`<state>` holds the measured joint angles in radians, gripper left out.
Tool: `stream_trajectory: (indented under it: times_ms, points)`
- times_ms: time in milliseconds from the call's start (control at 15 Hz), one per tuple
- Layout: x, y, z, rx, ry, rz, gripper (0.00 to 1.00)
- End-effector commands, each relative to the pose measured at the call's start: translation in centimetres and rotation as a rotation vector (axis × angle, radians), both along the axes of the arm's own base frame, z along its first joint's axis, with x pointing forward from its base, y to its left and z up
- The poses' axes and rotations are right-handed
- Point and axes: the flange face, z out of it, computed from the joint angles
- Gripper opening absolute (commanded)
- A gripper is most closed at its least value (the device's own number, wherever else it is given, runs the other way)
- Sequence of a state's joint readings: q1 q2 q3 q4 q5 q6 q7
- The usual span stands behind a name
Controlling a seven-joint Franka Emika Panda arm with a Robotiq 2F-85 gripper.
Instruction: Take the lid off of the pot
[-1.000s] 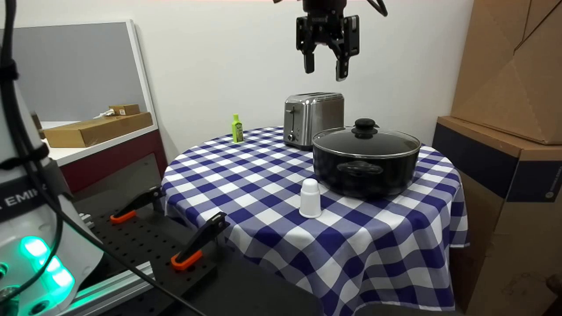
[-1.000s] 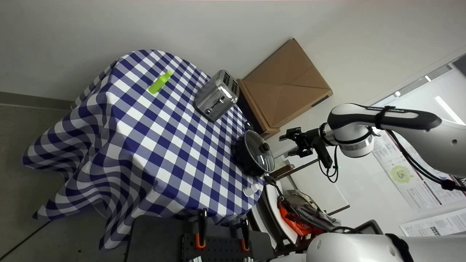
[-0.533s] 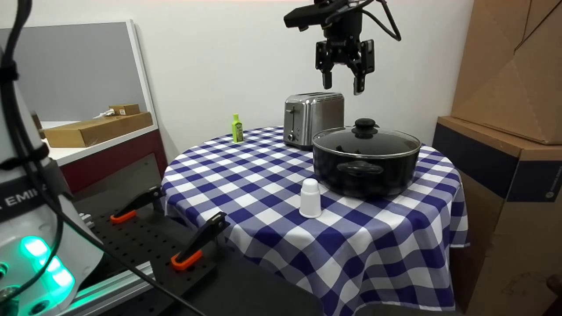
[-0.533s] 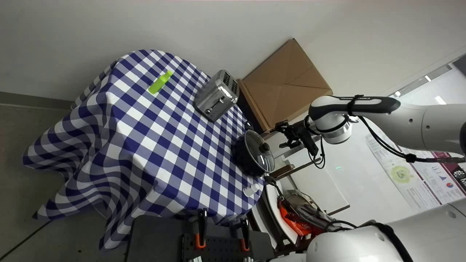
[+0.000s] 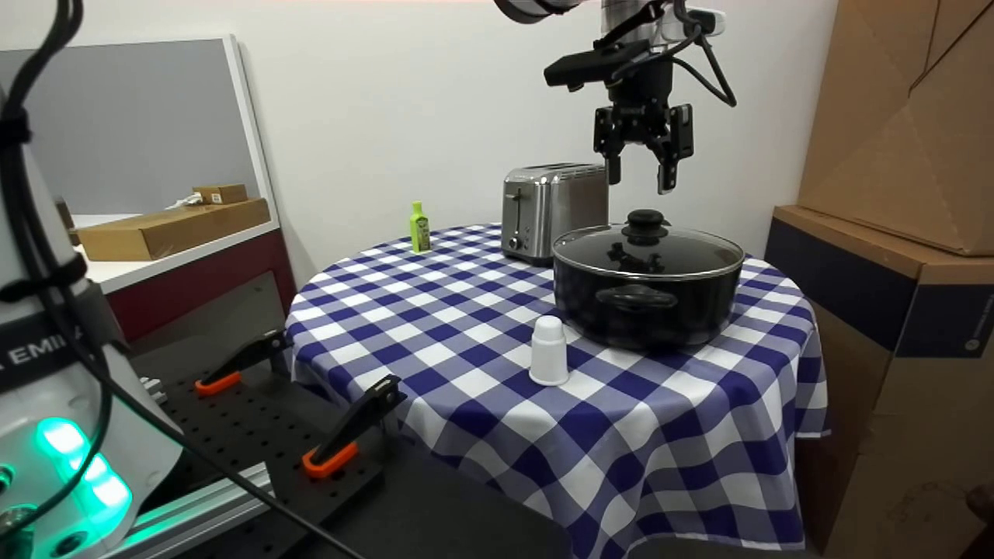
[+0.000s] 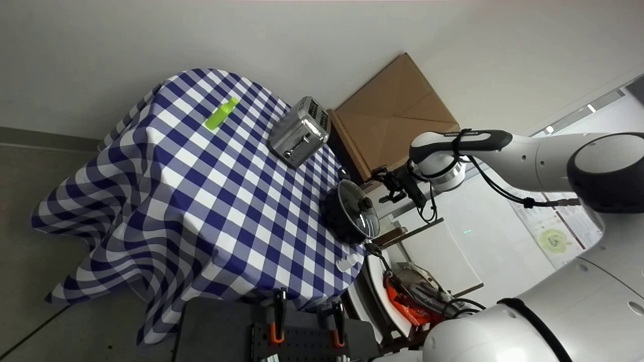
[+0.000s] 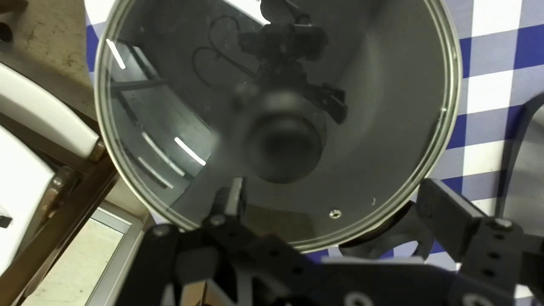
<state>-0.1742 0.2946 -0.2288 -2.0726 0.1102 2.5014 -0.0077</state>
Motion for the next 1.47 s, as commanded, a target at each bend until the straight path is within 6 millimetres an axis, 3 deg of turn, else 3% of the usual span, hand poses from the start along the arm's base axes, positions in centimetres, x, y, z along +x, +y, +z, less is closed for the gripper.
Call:
stream_trajectory:
  times_ms: [0, 333, 1067, 1133, 1200, 1400]
  points:
    - [1.6, -1.7, -0.8, -0.022, 0.058, -0.045, 1.0]
    - [2.0, -2.5, -1.3, -0.022, 0.16, -0.06, 1.0]
    - [3.4, -2.1, -3.6, -0.018, 0.234, -0.046, 1.0]
    - [3.5, -2.1, -3.8, -0.016, 0.237, -0.043, 0.94]
    - [3.5, -2.0, -4.0, -0.016, 0.241, -0.038, 0.74]
    - [3.6, -1.9, -4.0, -0.015, 0.244, -0.038, 0.51]
